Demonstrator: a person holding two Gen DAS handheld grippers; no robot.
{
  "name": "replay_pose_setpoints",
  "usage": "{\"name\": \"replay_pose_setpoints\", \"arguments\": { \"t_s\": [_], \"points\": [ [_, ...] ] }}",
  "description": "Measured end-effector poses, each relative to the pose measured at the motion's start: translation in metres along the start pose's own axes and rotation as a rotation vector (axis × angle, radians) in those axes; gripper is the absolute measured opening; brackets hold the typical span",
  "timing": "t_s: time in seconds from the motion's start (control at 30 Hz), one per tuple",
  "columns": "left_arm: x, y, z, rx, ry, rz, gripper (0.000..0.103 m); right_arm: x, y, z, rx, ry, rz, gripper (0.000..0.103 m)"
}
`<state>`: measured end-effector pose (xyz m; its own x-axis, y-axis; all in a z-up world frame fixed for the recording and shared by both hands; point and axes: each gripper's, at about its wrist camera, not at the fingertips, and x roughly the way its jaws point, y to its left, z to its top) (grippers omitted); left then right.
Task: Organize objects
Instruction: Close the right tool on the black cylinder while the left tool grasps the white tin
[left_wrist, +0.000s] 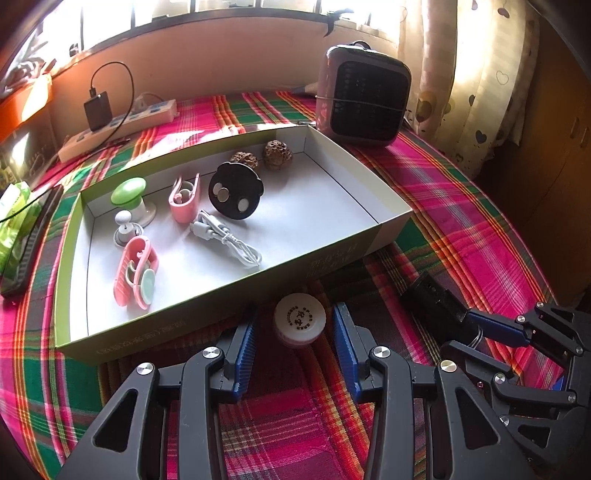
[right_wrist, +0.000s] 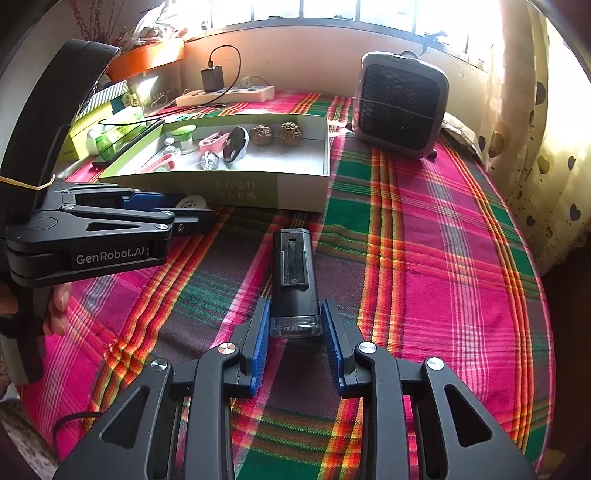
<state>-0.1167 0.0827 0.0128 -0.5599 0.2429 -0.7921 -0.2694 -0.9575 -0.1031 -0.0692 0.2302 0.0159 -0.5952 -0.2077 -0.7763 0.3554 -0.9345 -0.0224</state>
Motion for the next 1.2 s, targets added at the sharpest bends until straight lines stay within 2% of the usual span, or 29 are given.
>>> {"name": "replay_pose_setpoints", "arguments": {
  "t_s": [0.1,0.2,0.27,0.33,0.77,0.83,1.03,1.2],
  "points": [
    [0.0,0.0,-0.001,-0.004,-0.003,0.002,0.036,0.001,0.0,0.0,-0.004,0.004,0.003,0.029],
    [-0.001,0.002,-0.001,-0.014,-0.005,0.012,0.03,0.003,-0.001,0.003,-0.001,0.008,0.02,0.03],
    [-0.001,0.005,-0.001,-0.024,-0.006,0.008,0.027,0.006,0.0,0.005,-0.001,0.011,0.018,0.037],
    [-0.002,0.007,-0.002,-0.032,-0.006,-0.002,0.026,0.008,0.001,0.008,-0.003,0.013,0.02,0.041],
    [-0.009,0.012,-0.012,-0.033,-0.013,-0.013,0.026,0.016,0.004,0.018,0.024,0.009,0.005,0.041],
    [-0.011,0.012,-0.014,-0.03,-0.016,-0.011,0.026,0.016,0.003,0.018,0.029,0.008,0.004,0.041],
    [-0.013,0.014,-0.017,-0.031,-0.02,-0.012,0.026,0.015,0.003,0.018,0.041,0.005,-0.008,0.029],
    [-0.013,0.015,-0.018,-0.032,-0.021,-0.014,0.026,0.015,0.004,0.017,0.046,0.005,-0.016,0.029]
  ]
}}
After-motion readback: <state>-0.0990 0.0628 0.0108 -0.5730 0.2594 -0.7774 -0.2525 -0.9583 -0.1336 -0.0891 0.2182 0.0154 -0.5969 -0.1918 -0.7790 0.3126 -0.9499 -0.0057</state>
